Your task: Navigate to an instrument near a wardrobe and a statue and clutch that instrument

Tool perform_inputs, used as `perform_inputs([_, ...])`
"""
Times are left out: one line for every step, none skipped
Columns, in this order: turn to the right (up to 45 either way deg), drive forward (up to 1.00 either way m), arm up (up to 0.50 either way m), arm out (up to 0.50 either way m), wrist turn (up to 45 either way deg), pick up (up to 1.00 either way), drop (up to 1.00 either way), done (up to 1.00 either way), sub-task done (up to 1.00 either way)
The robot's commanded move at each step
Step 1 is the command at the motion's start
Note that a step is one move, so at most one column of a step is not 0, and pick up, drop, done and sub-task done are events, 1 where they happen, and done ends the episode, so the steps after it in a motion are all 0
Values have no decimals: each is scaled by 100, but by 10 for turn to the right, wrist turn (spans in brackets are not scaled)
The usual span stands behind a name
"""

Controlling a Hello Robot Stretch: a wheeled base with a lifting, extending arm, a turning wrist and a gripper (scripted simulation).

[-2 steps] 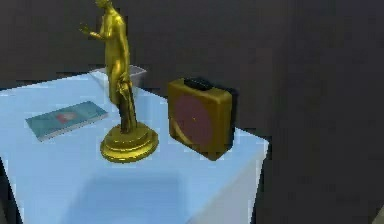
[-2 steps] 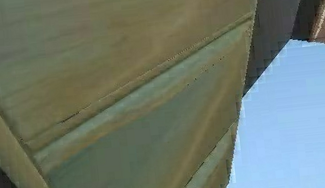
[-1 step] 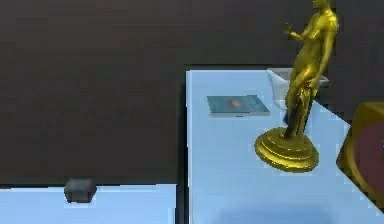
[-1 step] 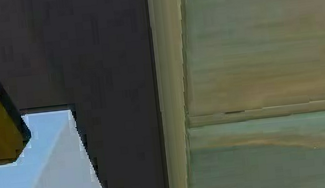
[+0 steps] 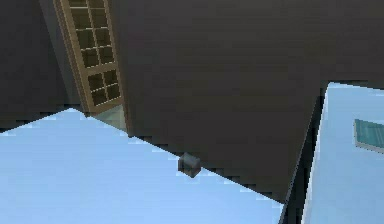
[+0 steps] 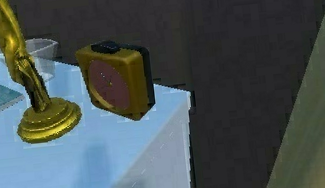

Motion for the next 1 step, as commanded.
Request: perform_inputs([0,0,50,0,0,0,0,0,0])
